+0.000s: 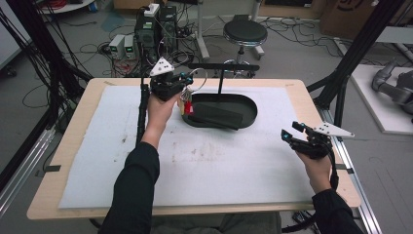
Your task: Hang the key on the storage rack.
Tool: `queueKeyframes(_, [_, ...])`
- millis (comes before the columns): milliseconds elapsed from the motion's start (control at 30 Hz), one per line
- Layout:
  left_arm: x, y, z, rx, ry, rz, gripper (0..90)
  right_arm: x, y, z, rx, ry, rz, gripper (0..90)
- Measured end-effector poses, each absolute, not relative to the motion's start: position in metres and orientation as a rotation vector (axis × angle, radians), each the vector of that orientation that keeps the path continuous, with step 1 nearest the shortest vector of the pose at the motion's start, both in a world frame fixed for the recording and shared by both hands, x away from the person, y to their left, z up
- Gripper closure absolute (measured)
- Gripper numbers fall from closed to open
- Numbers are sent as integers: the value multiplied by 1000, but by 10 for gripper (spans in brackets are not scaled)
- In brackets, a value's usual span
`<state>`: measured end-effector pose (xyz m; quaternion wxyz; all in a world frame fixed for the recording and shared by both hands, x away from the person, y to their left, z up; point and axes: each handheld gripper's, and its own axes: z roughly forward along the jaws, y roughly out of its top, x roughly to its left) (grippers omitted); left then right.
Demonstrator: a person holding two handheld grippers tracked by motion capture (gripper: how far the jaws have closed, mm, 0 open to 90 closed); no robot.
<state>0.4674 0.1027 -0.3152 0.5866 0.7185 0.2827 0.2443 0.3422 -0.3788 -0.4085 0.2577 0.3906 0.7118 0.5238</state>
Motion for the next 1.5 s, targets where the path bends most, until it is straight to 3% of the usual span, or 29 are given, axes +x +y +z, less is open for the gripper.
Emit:
queueKeyframes(833, [487, 113, -334, 1672, 787, 566, 861, 343, -378, -409, 1061, 1940, 1418, 367])
queueKeyframes(1133, [489, 109, -337, 1719, 848, 623, 849, 342, -377, -409, 1063, 1942, 1418, 367])
queueKeyframes(1300, [484, 108, -338, 1730, 866, 663, 793, 342, -377, -409, 1062, 1943, 1419, 367])
queueKeyframes(1333, [483, 108, -338, 1729, 872, 671, 736, 343, -377, -409, 1059, 1943, 1417, 367])
queueKeyframes(1400, [479, 110, -338, 1724, 880, 678, 713, 343, -377, -409, 1059, 1944, 1417, 367])
queueKeyframes(1500, [472, 111, -337, 1721, 891, 683, 538, 343, -377, -409, 1058, 1946, 1413, 367])
